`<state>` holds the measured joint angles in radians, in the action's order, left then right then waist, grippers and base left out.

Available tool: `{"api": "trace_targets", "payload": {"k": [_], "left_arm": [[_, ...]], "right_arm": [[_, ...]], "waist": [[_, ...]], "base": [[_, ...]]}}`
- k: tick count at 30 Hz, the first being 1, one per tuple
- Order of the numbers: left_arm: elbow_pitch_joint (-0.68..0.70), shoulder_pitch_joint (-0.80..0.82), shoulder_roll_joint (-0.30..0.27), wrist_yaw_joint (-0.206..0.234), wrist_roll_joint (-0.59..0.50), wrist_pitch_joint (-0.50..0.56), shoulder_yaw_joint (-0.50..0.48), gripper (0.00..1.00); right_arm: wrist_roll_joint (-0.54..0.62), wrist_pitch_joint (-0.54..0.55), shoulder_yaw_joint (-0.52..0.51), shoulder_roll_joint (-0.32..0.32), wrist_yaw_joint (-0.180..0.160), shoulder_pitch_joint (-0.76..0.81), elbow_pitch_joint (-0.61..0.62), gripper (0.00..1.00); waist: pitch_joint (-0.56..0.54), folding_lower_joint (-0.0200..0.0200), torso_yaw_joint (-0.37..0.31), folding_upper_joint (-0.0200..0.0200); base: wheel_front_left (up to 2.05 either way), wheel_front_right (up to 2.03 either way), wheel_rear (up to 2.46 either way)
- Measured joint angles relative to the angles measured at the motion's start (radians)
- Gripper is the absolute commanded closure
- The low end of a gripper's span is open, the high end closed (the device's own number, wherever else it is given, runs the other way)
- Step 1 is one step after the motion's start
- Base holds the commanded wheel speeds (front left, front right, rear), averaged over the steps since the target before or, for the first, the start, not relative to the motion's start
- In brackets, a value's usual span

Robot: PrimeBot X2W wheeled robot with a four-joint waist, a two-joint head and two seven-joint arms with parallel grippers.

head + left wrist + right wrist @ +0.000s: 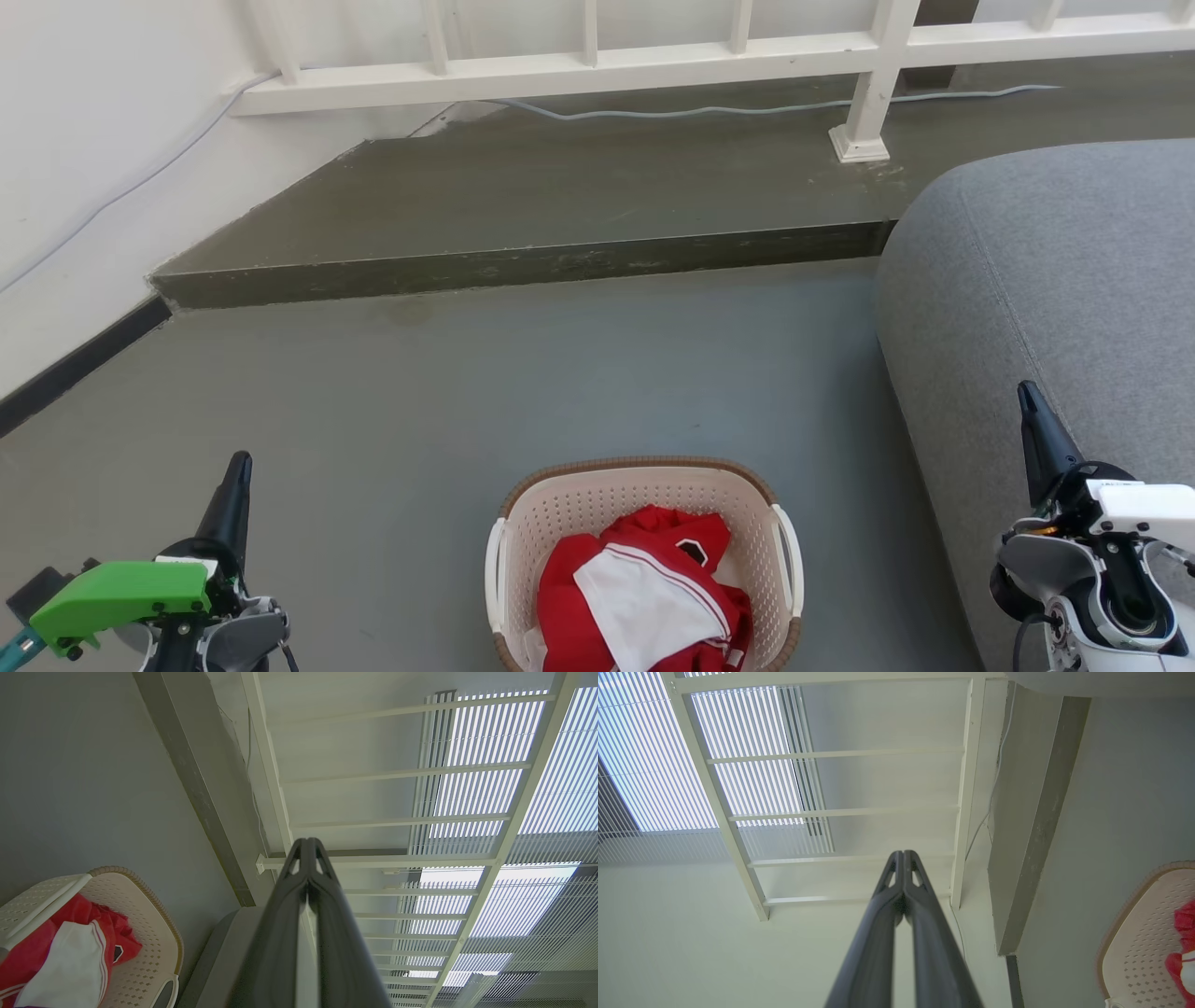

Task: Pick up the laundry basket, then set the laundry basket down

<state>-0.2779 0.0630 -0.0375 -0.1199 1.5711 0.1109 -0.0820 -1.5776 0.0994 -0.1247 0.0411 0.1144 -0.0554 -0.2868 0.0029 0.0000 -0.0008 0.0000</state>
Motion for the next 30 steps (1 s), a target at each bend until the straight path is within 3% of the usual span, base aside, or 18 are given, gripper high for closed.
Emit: {"api": "trace_targets", "payload": {"k": [30], "left_arm": [[0.000,0.001,0.000,-0.003,0.028,0.003,-0.007,1.00]], "right_arm": [[-0.024,0.007,-0.006,-0.002,0.003,-0.003,0.002,1.00]], "waist": [[0.000,0.0000,0.001,0.0000]], "base": [[0.00,0.00,0.00]]}}
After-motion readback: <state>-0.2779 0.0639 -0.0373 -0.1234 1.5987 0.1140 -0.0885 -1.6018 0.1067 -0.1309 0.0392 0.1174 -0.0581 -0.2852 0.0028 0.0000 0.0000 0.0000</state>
